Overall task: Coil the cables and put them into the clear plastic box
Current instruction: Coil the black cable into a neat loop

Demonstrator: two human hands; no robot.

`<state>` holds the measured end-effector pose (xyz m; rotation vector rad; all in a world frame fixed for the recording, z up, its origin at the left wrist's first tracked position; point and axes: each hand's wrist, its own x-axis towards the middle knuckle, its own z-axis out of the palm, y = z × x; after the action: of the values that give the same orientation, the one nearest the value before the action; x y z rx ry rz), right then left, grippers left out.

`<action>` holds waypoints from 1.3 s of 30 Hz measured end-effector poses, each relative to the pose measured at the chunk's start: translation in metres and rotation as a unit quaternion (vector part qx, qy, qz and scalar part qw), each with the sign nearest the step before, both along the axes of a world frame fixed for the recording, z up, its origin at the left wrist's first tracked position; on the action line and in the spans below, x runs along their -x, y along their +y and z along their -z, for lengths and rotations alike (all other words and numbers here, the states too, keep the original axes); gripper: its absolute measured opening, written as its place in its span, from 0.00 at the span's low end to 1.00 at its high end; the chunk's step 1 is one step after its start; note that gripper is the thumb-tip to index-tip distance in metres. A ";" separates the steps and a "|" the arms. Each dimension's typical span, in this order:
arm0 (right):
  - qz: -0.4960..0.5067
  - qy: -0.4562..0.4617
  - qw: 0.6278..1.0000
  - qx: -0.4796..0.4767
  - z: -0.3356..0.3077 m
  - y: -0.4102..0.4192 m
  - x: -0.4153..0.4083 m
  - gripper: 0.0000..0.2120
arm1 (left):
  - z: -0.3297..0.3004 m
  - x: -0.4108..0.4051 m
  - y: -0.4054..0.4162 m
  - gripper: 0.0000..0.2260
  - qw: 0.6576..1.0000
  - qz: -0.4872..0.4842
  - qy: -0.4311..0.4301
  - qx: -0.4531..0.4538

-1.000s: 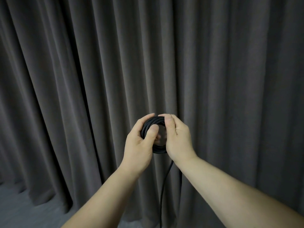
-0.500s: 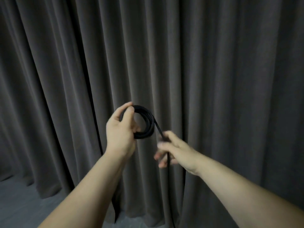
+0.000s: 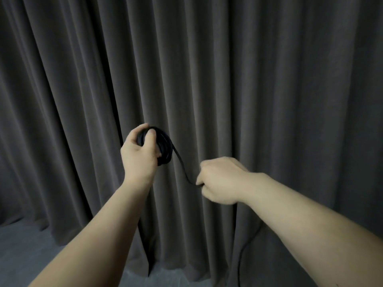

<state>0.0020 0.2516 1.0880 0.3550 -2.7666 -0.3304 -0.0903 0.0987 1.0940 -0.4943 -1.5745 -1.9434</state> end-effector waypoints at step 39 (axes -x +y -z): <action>-0.134 0.092 0.695 0.700 -0.021 0.035 0.003 0.11 | 0.032 -0.035 0.032 0.12 0.945 0.301 0.022 0.126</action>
<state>-0.0013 0.2868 1.1091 0.2389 -1.9156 1.6144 -0.0555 0.1309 1.0623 -1.2397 -1.7938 -2.1327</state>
